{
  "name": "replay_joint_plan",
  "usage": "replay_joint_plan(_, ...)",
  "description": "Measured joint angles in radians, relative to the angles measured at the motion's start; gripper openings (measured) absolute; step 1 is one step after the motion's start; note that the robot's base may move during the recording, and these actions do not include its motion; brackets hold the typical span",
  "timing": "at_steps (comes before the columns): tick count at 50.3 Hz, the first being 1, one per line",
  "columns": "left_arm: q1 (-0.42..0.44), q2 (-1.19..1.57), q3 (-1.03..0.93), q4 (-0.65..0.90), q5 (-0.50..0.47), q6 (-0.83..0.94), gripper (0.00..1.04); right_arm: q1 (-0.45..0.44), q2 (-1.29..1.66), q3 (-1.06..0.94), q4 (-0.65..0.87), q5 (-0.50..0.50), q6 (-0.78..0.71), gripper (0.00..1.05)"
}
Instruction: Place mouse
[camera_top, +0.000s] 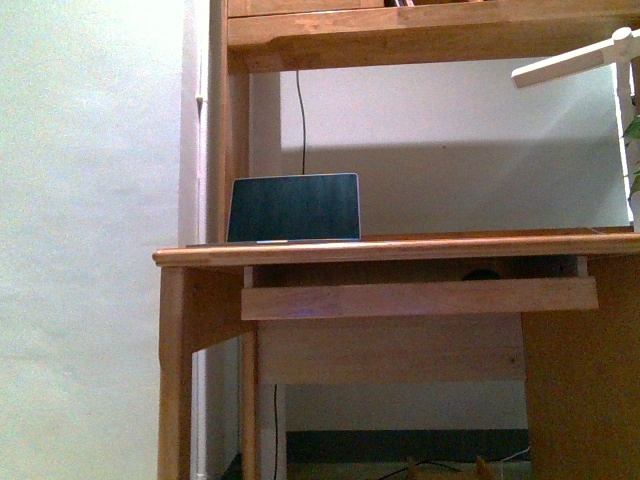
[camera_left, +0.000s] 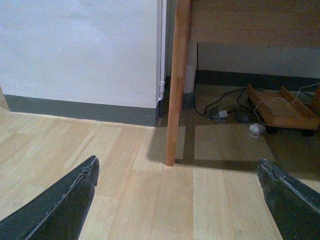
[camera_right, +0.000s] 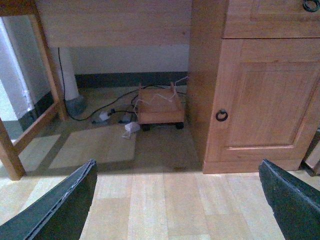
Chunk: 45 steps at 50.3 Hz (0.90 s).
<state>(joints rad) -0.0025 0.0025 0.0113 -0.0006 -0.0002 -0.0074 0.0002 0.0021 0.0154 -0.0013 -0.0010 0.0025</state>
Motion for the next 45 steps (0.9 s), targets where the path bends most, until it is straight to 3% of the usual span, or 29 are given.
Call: replay_joint_plan(45,0.000,0.000,0.000,0.000,0.000,0.000,0.97,0.000,0.000,0.000,0.000,0.000,0.000,0.97)
